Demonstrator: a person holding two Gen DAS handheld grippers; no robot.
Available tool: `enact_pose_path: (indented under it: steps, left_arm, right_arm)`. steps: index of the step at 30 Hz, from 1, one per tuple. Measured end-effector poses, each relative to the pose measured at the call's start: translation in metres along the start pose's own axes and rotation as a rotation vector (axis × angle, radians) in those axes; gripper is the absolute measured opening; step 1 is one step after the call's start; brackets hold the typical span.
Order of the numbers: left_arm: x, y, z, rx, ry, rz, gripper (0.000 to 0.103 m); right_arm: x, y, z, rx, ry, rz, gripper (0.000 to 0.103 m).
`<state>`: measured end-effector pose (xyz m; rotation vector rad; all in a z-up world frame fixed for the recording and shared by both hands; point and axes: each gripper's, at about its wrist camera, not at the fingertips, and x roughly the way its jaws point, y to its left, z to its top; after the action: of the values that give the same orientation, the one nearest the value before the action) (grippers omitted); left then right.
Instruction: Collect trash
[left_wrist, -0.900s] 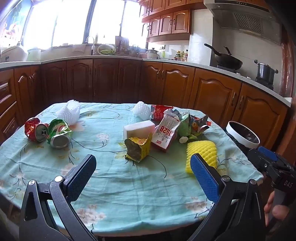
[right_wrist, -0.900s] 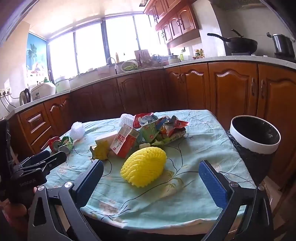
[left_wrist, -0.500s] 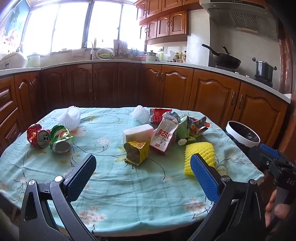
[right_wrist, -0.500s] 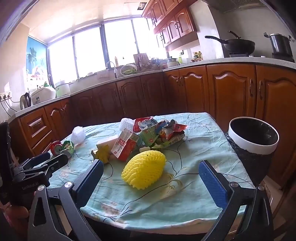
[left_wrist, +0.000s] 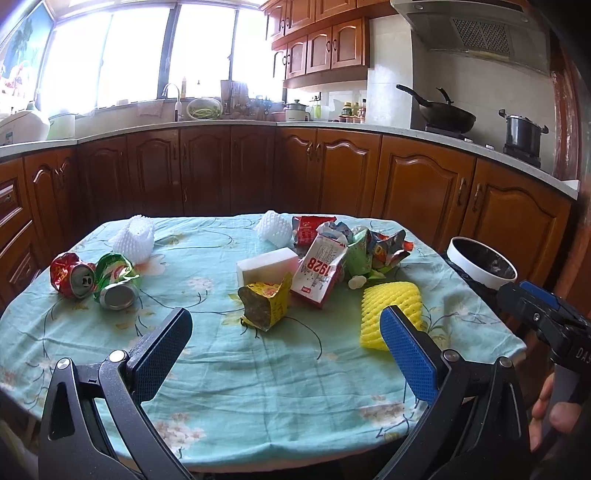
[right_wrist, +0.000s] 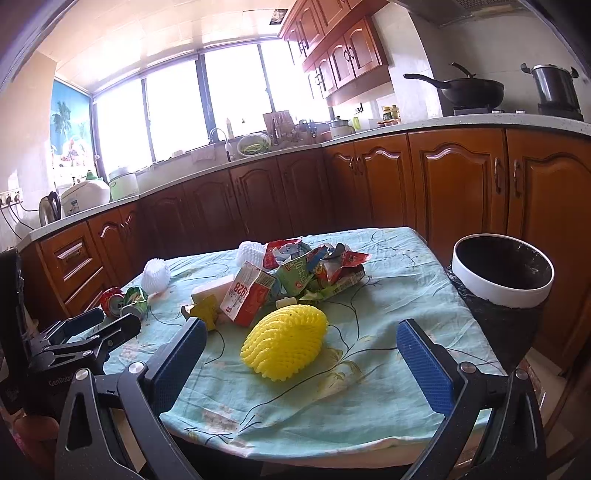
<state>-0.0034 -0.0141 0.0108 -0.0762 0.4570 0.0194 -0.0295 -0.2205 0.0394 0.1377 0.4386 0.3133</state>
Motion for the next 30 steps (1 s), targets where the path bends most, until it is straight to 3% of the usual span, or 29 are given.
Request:
enact_pose_path:
  steps: [30]
  left_arm:
    - [0.0029,-0.0028,-0.0012,0.008,0.012,-0.009,0.103]
  right_arm:
    - [0.004,-0.0012,-0.004,0.021,0.016,0.027,0.103]
